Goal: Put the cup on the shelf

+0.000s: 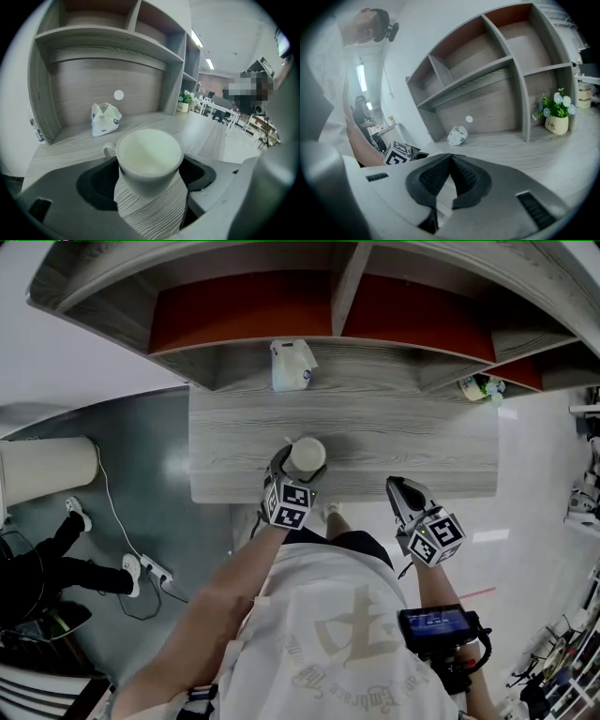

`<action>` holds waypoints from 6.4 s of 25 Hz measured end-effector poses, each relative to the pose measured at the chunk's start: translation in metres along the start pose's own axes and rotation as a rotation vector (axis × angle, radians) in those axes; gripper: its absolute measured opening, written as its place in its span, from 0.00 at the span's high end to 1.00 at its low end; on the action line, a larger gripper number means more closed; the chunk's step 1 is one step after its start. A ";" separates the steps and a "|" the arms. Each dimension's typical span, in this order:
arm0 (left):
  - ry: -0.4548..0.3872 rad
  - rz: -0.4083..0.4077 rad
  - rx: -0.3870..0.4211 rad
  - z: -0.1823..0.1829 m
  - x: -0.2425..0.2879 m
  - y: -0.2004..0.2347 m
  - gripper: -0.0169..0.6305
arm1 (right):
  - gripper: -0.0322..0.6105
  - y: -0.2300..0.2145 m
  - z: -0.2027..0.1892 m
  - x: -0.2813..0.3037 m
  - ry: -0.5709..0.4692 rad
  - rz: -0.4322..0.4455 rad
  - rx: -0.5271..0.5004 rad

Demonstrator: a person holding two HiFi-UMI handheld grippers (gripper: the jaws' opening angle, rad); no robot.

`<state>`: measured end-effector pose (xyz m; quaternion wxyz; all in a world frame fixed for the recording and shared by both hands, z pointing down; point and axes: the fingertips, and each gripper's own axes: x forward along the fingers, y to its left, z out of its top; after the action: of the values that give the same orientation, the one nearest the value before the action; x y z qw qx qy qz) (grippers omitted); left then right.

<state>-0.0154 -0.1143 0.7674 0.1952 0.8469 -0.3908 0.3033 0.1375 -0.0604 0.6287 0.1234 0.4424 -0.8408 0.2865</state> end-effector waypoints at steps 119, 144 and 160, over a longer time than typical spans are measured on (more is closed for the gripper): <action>-0.615 0.208 -0.038 0.356 -0.224 0.128 0.35 | 0.94 0.055 0.134 0.074 -0.174 0.322 -0.129; -0.531 0.238 -0.025 0.393 -0.156 0.169 0.35 | 0.94 0.027 0.123 0.061 -0.189 0.228 -0.050; -0.561 0.242 -0.030 0.402 -0.142 0.181 0.35 | 0.94 0.014 0.122 0.073 -0.167 0.204 -0.025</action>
<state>-0.0847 -0.3771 0.3924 0.0548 0.8418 -0.5321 0.0729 0.0892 -0.1757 0.5589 0.0286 0.3752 -0.8924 0.2491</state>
